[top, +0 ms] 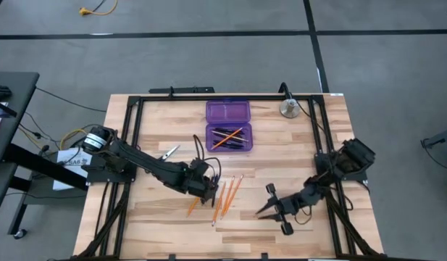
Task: Pick & place school supplies into a supply box
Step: Put the black pen into the the purple supply box
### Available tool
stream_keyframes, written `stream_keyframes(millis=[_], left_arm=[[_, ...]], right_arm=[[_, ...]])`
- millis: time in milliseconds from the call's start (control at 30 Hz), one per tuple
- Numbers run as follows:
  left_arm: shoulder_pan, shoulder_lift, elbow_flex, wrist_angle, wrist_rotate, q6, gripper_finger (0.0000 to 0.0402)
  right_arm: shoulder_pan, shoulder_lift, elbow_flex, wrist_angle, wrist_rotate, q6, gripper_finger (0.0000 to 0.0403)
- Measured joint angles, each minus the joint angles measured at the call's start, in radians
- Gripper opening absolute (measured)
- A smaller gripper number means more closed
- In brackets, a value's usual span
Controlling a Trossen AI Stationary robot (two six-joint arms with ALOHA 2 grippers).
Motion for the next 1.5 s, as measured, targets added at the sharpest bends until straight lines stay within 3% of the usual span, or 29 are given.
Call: stream_keyframes(millis=[333,833,1100,1333,1500], left_arm=[[0.001,0.000,0.000,-0.059,-0.021,-0.113,0.0097],[0.003,0.018,0.000,-0.158,-0.054,-0.137,0.0097],[0.022,0.085,0.000,-0.167,-0.013,-0.136,0.0097],[0.040,0.151,-0.001,-0.168,0.087,-0.121,0.0097],[0.041,0.163,-0.001,-0.174,0.092,-0.121,0.0097]], right_arm=[[0.099,0.000,0.000,-0.019,0.000,-0.001,0.0072],[0.081,0.000,0.000,-0.050,0.001,0.010,0.0072],[0.081,0.000,0.000,-0.065,0.001,0.015,0.0072],[0.081,0.000,0.001,-0.067,0.000,0.016,0.0072],[0.081,0.000,0.001,-0.069,0.000,0.017,0.0072]])
